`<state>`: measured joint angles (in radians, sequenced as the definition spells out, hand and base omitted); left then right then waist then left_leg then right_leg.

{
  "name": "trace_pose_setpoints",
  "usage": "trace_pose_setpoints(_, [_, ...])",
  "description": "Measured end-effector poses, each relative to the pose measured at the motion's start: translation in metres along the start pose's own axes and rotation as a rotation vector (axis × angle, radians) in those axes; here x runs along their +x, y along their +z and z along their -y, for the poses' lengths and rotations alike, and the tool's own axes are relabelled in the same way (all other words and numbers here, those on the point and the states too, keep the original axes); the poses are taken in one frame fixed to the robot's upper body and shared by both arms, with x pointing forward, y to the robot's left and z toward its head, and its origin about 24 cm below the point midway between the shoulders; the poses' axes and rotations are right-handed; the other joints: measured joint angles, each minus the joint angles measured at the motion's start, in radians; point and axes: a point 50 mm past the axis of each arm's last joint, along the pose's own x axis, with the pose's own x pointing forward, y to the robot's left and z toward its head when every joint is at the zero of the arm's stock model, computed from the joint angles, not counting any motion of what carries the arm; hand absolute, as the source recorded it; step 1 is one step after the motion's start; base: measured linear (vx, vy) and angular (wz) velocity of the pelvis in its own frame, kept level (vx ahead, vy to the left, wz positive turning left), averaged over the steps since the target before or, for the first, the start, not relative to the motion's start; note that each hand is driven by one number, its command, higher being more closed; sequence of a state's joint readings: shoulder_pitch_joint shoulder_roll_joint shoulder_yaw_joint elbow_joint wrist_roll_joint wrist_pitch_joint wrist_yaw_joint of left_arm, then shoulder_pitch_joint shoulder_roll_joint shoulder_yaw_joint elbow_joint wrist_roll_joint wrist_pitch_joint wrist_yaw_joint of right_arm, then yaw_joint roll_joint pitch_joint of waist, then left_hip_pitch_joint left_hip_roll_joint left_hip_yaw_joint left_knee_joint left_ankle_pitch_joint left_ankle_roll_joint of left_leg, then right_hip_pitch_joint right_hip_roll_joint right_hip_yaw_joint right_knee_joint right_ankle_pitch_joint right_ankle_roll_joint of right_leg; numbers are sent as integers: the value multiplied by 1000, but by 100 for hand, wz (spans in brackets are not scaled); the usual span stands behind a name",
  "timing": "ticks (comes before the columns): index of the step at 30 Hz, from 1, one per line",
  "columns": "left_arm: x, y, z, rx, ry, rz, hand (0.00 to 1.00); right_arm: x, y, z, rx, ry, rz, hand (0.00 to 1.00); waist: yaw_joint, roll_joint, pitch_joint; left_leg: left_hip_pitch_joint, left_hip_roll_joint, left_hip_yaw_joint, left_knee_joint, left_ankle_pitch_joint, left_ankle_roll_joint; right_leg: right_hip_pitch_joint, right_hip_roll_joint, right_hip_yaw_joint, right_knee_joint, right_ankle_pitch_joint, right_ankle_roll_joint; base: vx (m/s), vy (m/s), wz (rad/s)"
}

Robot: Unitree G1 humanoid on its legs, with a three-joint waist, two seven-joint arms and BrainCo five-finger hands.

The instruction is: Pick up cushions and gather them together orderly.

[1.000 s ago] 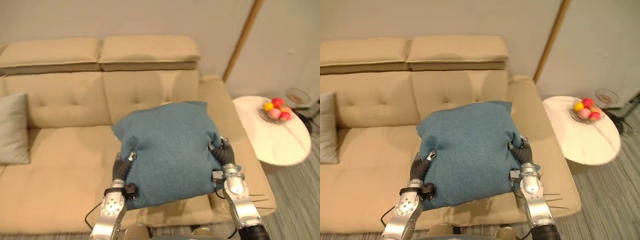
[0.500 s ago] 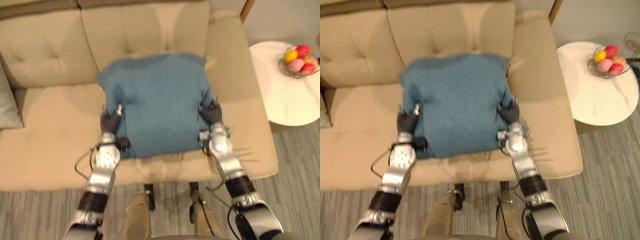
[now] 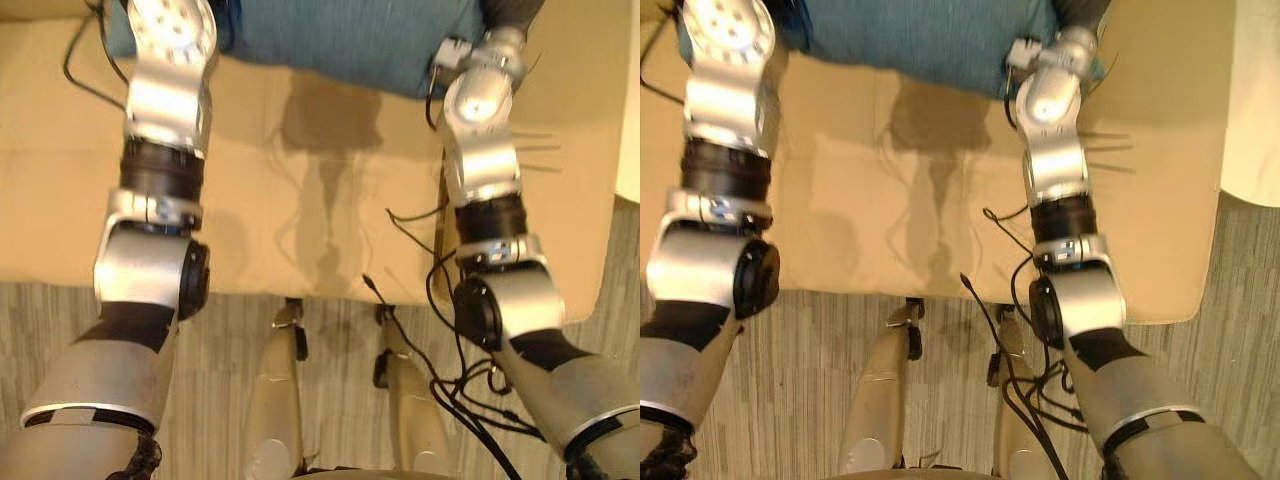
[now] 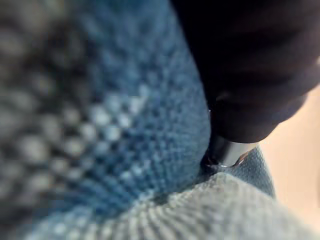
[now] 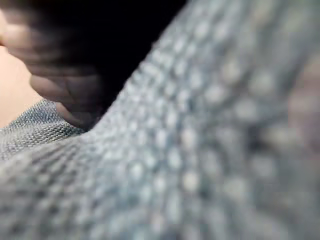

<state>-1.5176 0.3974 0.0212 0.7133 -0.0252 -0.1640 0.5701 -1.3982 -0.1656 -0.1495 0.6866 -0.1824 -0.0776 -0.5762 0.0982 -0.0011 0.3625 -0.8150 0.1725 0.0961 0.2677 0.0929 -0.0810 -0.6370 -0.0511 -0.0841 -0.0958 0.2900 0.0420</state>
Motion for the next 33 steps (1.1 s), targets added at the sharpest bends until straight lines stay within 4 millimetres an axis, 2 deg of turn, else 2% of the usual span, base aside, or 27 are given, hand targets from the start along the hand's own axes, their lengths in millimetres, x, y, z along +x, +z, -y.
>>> trace_pose_setpoints(2, [8,2,-2,-66,35,-51,0,12,8,-2,45,28,-33,0,-2,0,11,-22,1,-14,-29,19,-8,-26,4,-18,0,0,0,8,-31,18])
trace_pose_setpoints(4, [11,-3,-6,-106,42,-101,0,21,13,1,81,38,-50,0,-1,0,26,-25,2,-21,-59,37,-11,-37,7,-29,0,0,0,18,-24,15])
trace_pose_setpoints(5, [11,-13,-10,-110,38,-152,0,24,14,4,89,53,-48,0,0,0,28,-33,3,-27,-77,44,-15,-50,9,-39,0,0,0,29,-11,13])
trace_pose_setpoints(6, [11,-23,-13,-116,38,-205,0,26,14,5,74,76,-46,0,-2,-1,30,-45,6,-35,-84,47,-17,-60,11,-50,0,0,0,40,-3,11])
trace_pose_setpoints(11, [8,-39,-27,-162,48,-266,0,25,3,4,41,153,-87,0,-2,1,67,-46,10,-38,-93,47,-17,-62,14,-55,4,0,0,19,9,3])
trace_pose_setpoints(14, [-13,-74,-46,-123,57,-354,0,16,-14,-2,7,210,-140,0,-4,1,67,-43,14,-30,-93,47,-18,-64,16,-52,7,0,0,3,28,-5])
trace_pose_setpoints(16, [-41,-110,-72,-69,90,-459,0,11,-21,-2,-13,236,-144,0,-6,1,67,-33,17,-13,-95,47,-18,-64,18,-44,11,0,0,-21,19,-10])
trace_pose_setpoints(17, [-48,-118,-80,-55,105,-487,0,9,-24,-1,-18,238,-147,0,-6,1,67,-29,18,-11,-95,47,-18,-64,18,-40,13,0,0,-28,7,-14])
trace_pose_setpoints(19, [-76,-145,-110,-7,170,-579,0,-2,-43,7,-36,241,-174,0,-5,1,67,-8,21,-1,-103,47,-18,-62,20,-22,27,-1,1,-50,4,-17])
trace_pose_setpoints(22, [-98,-161,-136,34,203,-642,0,-21,-67,19,-64,242,-218,0,-5,1,67,25,22,17,-120,54,-23,-52,19,-4,38,-3,2,-67,-6,-12])
trace_pose_setpoints(24, [-108,-165,-148,66,211,-647,0,-33,-79,29,-77,241,-231,0,-9,1,67,53,19,23,-135,63,-22,-32,16,6,38,-17,9,-68,-25,2])
trace_pose_setpoints(26, [-116,-160,-159,104,190,-601,0,-47,-84,40,-93,246,-200,0,-12,1,67,86,20,22,-160,71,-29,-7,18,7,39,-37,-1,-57,-43,8])
trace_pose_setpoints(29, [-143,-149,-169,176,89,-512,0,-80,-92,65,-117,258,-157,0,-3,1,67,163,23,22,-191,81,-35,57,31,3,41,-53,-13,-24,-48,4])
trace_pose_setpoints(31, [-186,-149,-173,208,-8,-540,0,-119,-109,88,-170,301,-207,0,-1,0,66,250,24,19,-200,80,-36,135,33,-1,62,-82,-16,39,-41,11])
trace_pose_setpoints(32, [-199,-149,-173,202,-33,-559,0,-130,-113,94,-184,319,-225,0,-1,0,64,273,24,19,-201,78,-35,153,32,-1,74,-95,-15,65,-15,13])
trace_pose_setpoints(33, [-231,-152,-172,195,-85,-625,0,-155,-124,106,-226,370,-272,0,-2,-2,40,304,22,19,-201,67,-34,174,30,-3,99,-121,-13,41,-4,13])
